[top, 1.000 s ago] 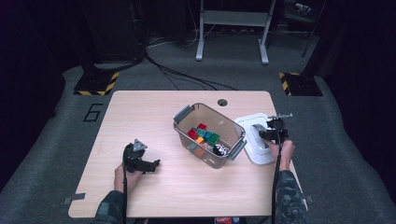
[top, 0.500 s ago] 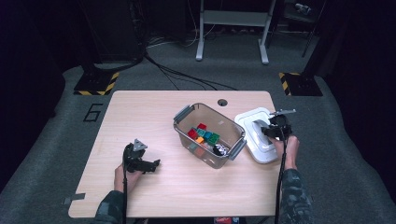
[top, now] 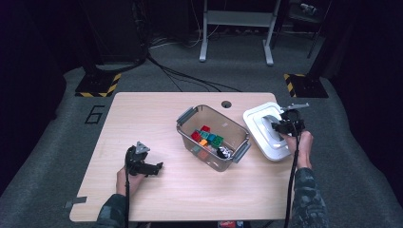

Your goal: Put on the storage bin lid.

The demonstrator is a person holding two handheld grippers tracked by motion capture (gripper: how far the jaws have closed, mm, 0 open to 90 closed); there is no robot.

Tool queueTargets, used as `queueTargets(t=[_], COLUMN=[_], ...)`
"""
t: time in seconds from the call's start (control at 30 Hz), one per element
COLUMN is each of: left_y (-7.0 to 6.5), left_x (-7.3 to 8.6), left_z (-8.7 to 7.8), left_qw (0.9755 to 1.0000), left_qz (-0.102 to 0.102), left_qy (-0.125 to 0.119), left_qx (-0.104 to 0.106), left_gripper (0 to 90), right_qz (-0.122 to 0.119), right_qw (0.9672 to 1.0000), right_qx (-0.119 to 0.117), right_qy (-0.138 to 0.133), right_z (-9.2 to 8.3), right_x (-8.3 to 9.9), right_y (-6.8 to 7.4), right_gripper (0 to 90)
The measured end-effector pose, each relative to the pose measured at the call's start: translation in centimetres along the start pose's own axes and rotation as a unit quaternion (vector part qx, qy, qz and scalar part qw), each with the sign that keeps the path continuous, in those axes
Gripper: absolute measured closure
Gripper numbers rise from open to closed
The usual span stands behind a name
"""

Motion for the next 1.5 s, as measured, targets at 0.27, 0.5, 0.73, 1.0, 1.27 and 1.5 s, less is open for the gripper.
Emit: queueTargets(t=[0.27, 0.5, 0.73, 1.0, 1.27, 1.5], left_y=[0.0, 0.0, 0.0, 0.0, 0.0, 0.0], left_x=[0.0, 0.0, 0.0, 0.0, 0.0, 0.0], left_z=[0.0, 0.0, 0.0, 0.0, 0.0, 0.0], left_qw=[1.0, 1.0, 1.0, 1.0, 1.0, 1.0], left_qz=[0.0, 0.0, 0.0, 0.0, 0.0, 0.0], left_qy=[0.0, 0.0, 0.0, 0.0, 0.0, 0.0], left_qx=[0.0, 0.0, 0.0, 0.0, 0.0, 0.0], left_gripper=[0.5, 0.5, 0.5, 0.6, 0.5, 0.5], right_qz=[-0.015, -0.027, -0.025, -0.034, -0.05, -0.071], right_qw=[0.9998, 0.9995, 0.9994, 0.9989, 0.9974, 0.9954], right_qx=[-0.008, -0.015, -0.023, -0.029, -0.046, -0.058], right_qy=[-0.003, 0.001, -0.005, -0.016, -0.024, -0.025], right_z=[-1.2, -2.1, -3.5, -5.3, -6.9, -7.6], right_x=[-1.4, -2.4, -3.7, -5.5, -7.5, -8.7], right_y=[-0.2, -0.2, 0.1, 0.4, 2.3, 4.4], right_gripper=[67.1, 67.1, 67.1, 67.0, 67.1, 67.0])
Point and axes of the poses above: each handheld gripper's, and its own axes: z roughly forward along the jaws, x roughly out of its underside, y roughly to its left, the point moved 9 cm from there along z, roughly forward along the jaws
